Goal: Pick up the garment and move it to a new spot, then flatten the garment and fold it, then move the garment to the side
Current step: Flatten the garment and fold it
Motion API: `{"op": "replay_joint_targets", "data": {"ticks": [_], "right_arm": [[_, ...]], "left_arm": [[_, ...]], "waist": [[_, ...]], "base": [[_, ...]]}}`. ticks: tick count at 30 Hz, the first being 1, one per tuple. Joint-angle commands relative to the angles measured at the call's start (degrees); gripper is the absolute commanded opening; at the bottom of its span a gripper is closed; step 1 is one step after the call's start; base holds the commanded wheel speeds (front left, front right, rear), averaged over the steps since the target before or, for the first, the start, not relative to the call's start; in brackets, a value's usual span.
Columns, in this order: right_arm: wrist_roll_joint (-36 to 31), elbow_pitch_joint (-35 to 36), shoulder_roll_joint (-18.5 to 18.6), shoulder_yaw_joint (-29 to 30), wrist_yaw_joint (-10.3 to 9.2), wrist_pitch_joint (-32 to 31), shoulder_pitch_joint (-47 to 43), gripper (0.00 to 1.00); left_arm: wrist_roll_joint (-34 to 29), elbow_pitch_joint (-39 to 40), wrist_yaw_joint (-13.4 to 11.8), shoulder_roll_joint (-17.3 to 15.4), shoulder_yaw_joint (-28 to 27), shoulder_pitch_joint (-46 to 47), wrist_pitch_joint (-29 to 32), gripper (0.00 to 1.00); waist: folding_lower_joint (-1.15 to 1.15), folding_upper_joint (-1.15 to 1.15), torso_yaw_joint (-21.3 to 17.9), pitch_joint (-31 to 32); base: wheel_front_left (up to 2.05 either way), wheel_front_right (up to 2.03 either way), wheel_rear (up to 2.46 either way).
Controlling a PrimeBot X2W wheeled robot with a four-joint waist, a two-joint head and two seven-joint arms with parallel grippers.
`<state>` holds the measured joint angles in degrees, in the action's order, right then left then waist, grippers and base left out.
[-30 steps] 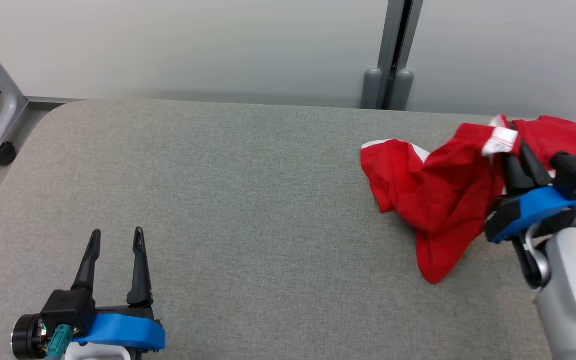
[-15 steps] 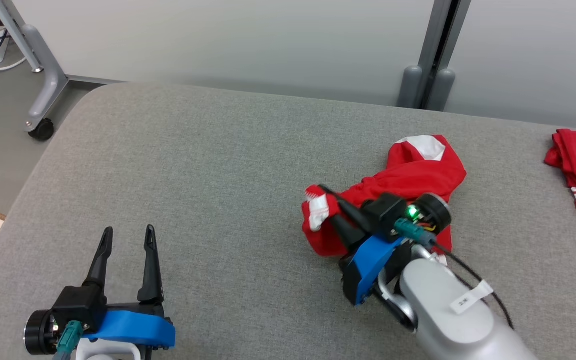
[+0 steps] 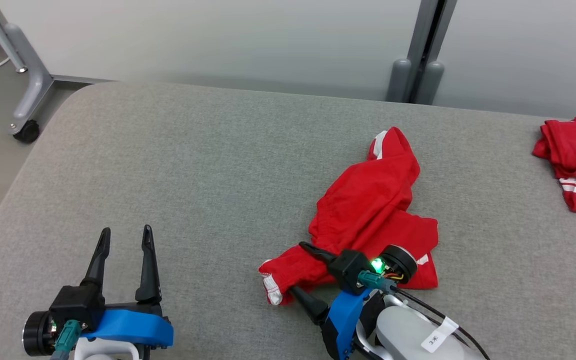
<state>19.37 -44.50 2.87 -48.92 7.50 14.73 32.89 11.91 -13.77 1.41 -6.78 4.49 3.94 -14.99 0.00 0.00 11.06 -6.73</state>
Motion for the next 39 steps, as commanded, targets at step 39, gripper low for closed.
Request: {"op": "replay_joint_targets", "data": {"ticks": [39], "right_arm": [[-8.0, 10.3, 9.6, 25.8, -0.01, -3.5, -15.7, 1.0]], "left_arm": [[-1.5, 1.2, 0.7, -0.3, -1.4, -1.4, -0.3, 1.0]], "waist": [[0.0, 0.0, -6.4, 2.1]], "base": [[0.0, 0.0, 0.0]]}}
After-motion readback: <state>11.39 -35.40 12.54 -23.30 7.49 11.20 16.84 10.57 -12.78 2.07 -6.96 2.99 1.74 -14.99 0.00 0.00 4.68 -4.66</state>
